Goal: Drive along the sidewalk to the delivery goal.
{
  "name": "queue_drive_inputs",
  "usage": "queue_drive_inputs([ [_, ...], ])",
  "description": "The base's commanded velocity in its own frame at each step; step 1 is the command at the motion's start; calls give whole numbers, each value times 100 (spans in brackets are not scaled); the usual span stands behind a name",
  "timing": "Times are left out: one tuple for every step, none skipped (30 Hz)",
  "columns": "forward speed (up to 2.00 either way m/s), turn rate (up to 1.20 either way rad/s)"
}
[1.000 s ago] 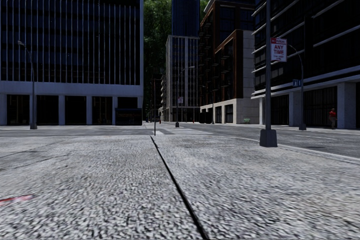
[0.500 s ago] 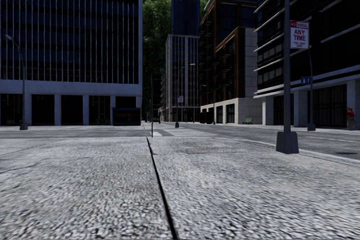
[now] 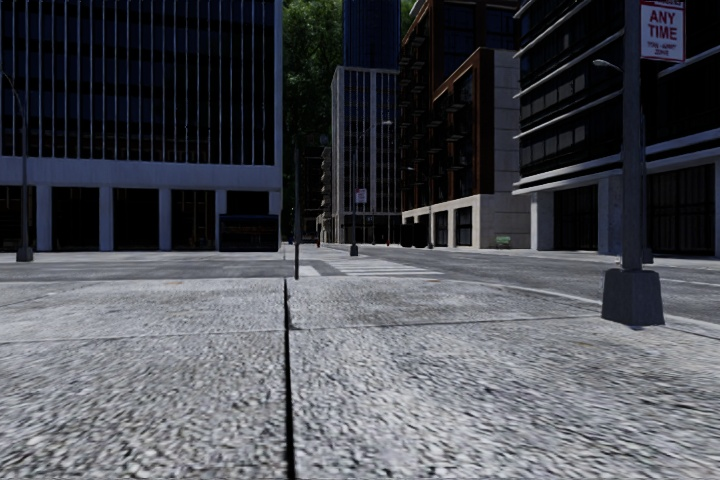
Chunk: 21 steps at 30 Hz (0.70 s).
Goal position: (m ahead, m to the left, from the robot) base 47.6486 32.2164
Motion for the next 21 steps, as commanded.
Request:
queue_drive_inputs([
  [200, 0],
  [200, 0],
  [200, 0],
  [200, 0],
  [200, 0],
  [200, 0],
  [200, 0],
  [200, 0],
  [200, 0],
  [200, 0],
  [200, 0],
  [200, 0],
  [200, 0],
  [200, 0],
  [200, 0],
  [200, 0],
  [200, 0],
  [200, 0],
  [200, 0],
  [200, 0],
  [200, 0],
])
